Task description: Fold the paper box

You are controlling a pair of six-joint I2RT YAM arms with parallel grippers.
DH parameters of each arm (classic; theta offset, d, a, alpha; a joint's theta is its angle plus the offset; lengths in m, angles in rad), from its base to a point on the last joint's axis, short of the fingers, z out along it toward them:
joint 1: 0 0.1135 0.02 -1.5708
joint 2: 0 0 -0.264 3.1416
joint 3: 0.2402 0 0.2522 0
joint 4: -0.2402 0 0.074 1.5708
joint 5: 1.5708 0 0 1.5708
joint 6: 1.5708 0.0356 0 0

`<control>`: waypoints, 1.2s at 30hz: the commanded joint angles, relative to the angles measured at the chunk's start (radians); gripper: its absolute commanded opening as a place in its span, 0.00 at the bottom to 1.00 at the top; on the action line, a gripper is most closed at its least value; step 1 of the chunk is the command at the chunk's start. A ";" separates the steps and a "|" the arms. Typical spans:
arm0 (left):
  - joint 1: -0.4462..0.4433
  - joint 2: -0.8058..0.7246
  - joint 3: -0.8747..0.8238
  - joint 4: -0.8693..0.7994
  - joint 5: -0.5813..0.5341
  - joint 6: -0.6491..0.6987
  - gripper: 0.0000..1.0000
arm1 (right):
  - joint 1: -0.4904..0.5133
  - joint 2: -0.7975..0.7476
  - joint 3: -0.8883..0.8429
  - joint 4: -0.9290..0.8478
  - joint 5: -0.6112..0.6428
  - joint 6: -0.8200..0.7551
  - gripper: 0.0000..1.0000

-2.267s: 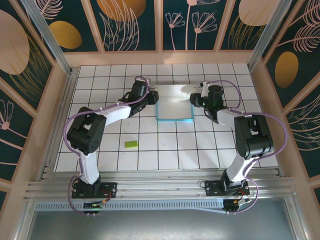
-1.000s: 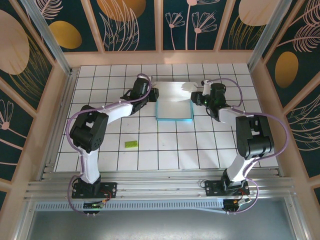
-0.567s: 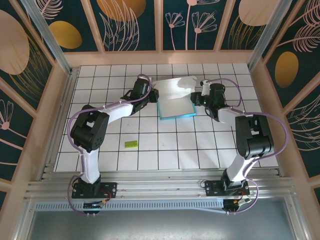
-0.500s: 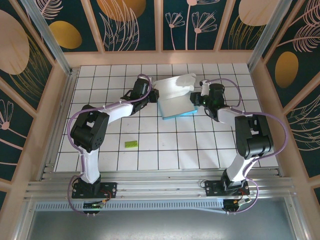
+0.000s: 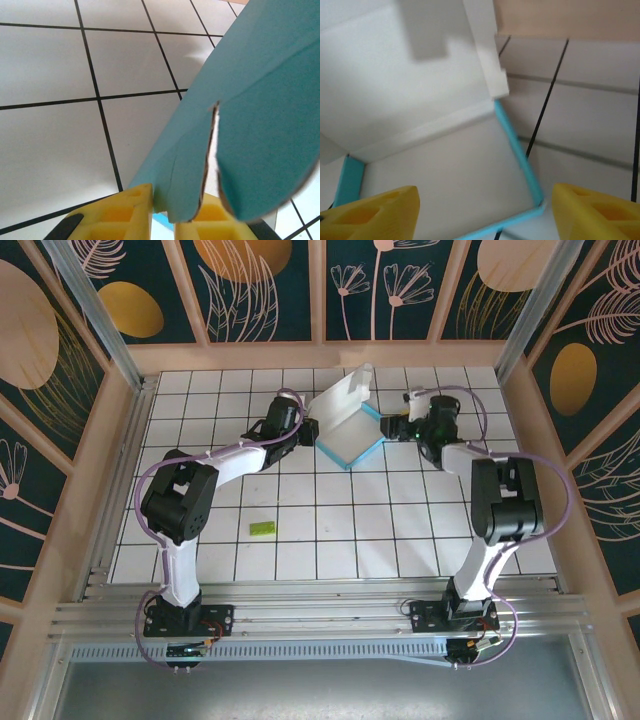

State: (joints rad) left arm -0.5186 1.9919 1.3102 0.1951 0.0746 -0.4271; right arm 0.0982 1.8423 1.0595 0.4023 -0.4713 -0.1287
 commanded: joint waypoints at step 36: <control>0.028 0.097 0.212 -0.077 0.017 0.478 0.05 | -0.105 0.424 0.558 0.062 -0.308 -0.444 0.62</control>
State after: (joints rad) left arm -0.4961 2.0758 1.4929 0.1150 0.0929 0.0158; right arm 0.0063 2.3066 1.6047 0.4160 -0.8001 -0.5922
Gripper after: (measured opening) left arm 0.057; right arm 0.617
